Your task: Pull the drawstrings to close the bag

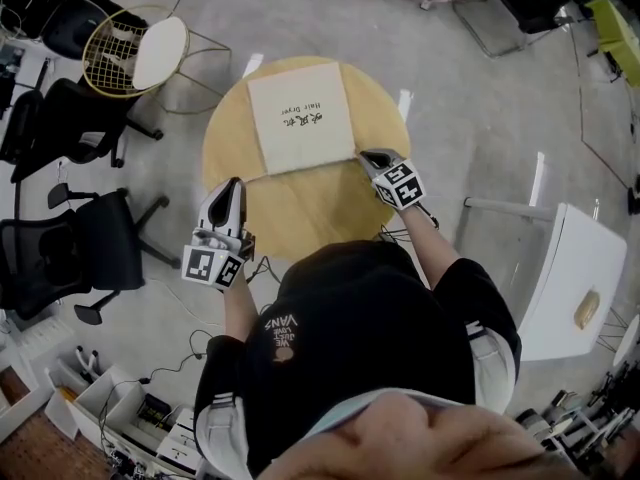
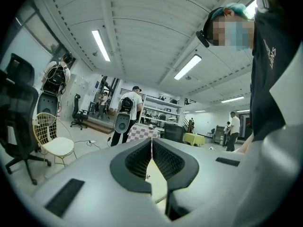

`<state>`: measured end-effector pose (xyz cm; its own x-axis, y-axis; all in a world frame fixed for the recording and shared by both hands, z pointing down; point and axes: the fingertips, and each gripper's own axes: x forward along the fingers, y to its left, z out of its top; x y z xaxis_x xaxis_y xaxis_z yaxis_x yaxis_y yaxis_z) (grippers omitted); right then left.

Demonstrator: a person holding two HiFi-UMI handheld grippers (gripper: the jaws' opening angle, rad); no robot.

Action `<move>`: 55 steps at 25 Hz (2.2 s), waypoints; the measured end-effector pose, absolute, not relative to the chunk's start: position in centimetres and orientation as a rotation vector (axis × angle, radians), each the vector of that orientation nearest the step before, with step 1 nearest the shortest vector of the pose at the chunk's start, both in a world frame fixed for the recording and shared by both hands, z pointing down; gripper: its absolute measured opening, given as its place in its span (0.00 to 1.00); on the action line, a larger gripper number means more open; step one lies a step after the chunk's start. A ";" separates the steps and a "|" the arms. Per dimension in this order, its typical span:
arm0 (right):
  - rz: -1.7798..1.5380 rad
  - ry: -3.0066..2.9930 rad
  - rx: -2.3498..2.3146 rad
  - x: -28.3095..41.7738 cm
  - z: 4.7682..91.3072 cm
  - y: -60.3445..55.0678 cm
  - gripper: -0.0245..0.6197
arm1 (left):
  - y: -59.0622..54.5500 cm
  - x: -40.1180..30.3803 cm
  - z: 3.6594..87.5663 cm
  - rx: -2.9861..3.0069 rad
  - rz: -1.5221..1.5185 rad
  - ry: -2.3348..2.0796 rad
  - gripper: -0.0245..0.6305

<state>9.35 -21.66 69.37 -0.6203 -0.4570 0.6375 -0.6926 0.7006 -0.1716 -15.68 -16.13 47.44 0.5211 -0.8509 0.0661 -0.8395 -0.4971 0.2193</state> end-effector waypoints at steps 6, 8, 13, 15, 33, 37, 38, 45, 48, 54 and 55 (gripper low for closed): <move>0.544 -2.322 0.846 9.3 70.8 -21.9 0.18 | -16.3 -15.7 48.4 2.517 -0.055 -1.424 0.05; 0.529 -2.312 0.833 9.3 71.2 -21.8 0.18 | -16.4 -15.6 48.6 2.518 -0.049 -1.416 0.04; 0.493 -2.296 0.774 9.0 72.2 -21.4 0.18 | -16.6 -15.3 49.0 2.517 -0.045 -1.396 0.04; 0.475 -2.286 0.752 8.8 72.6 -21.2 0.18 | -16.6 -15.3 49.2 2.516 -0.043 -1.389 0.04; 0.447 -2.250 0.677 8.2 74.0 -21.2 0.10 | -17.6 -15.4 54.7 2.521 0.116 -1.333 0.05; 0.481 -2.256 0.699 8.5 74.4 -21.1 0.10 | -18.2 -15.2 56.7 2.533 0.177 -1.285 0.05; 0.481 -2.256 0.702 8.6 74.4 -21.2 0.09 | -18.4 -15.3 57.2 2.527 0.194 -1.277 0.05; 0.492 -2.251 0.705 8.8 74.3 -21.3 0.05 | -19.1 -15.6 61.1 2.465 0.294 -1.210 0.05; 0.491 -2.244 0.697 8.8 74.4 -21.4 0.05 | -19.3 -15.9 62.8 2.440 0.339 -1.197 0.08; 0.528 -2.248 0.703 9.3 74.3 -21.4 0.05 | -19.8 -16.1 65.9 2.414 0.473 -1.142 0.23; 0.531 -2.248 0.705 9.1 74.4 -21.4 0.05 | -19.9 -16.4 66.4 2.412 0.495 -1.134 0.24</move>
<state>9.12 -21.41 74.37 -0.5990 -0.3285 0.7303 -0.6207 0.7667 -0.1642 -16.39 -19.89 66.40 0.6024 -0.6340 0.4849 -0.7866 -0.5747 0.2257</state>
